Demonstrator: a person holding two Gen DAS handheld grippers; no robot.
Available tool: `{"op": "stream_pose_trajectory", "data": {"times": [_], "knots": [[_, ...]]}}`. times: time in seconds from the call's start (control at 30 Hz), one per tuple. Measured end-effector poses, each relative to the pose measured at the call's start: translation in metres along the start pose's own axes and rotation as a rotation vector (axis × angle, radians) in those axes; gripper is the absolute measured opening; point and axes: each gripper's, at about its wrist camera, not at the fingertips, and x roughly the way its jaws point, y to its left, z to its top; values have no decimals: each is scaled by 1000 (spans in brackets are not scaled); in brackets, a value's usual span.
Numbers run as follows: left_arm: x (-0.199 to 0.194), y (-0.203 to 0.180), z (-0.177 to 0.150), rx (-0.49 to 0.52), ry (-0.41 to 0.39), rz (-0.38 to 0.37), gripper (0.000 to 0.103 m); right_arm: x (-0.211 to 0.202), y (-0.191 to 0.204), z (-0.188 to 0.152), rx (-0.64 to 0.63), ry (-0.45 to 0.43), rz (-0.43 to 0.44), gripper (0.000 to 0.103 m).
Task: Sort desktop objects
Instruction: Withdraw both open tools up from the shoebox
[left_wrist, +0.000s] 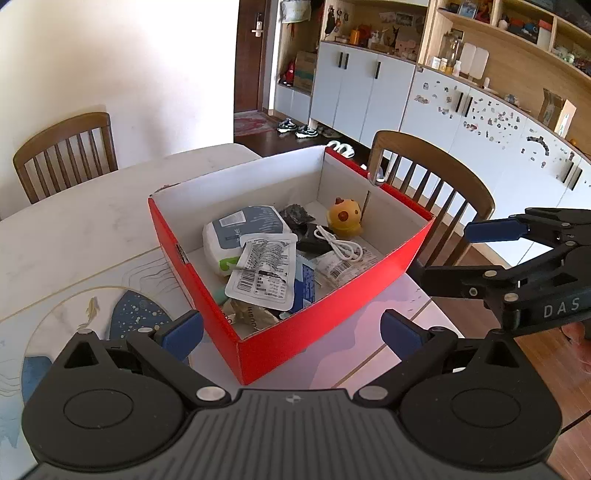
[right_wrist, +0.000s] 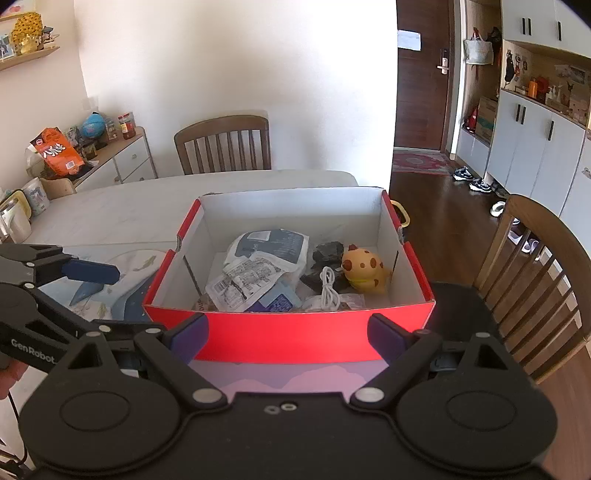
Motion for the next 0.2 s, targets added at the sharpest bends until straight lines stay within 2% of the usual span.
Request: {"op": "stream_pose_trajectory", "data": {"times": [0.2], "knots": [[-3, 2, -1, 0, -12, 6, 102, 0, 0, 0, 12, 1, -14, 93]]}}
